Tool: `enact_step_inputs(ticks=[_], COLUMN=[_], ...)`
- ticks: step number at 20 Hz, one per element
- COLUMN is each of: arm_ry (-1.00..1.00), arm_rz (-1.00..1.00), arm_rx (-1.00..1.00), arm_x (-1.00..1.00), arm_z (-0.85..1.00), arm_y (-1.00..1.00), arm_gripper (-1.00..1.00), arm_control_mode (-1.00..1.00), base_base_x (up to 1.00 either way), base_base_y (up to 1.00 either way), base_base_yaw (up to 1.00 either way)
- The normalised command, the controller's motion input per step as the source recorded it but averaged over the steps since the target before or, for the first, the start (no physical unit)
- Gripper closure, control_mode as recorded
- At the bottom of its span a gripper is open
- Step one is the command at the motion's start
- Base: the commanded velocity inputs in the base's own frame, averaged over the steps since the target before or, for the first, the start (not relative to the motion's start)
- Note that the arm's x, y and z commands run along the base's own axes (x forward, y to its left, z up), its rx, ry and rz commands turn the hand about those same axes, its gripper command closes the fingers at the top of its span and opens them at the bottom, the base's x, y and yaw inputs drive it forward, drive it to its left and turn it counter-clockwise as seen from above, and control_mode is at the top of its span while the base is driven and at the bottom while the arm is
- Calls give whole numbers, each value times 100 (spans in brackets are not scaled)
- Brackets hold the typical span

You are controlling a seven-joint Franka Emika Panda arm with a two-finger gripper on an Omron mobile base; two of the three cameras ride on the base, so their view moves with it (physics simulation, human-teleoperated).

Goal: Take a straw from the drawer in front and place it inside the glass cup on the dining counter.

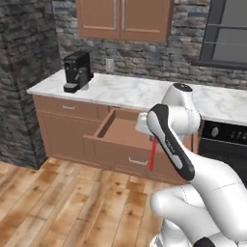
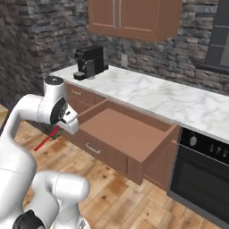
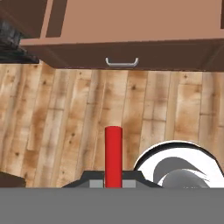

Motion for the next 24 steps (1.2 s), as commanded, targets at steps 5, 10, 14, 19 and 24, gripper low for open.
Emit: enact_step_inputs(ticks=[5,10,14,19,24], arm_ry=[0,0,0,0,0], arm_rz=[0,0,0,0,0], arm_rx=[0,0,0,0,0], arm_x=[0,0,0,0,0], arm_z=[0,0,0,0,0], arm_y=[0,0,0,0,0], arm_gripper=[100,100,100,100,100], arm_control_mode=[100,100,100,100,100], base_base_x=[0,3,0,0,2], base_base_y=[52,15,2,0,0], base_base_yaw=[61,83,84,81,73])
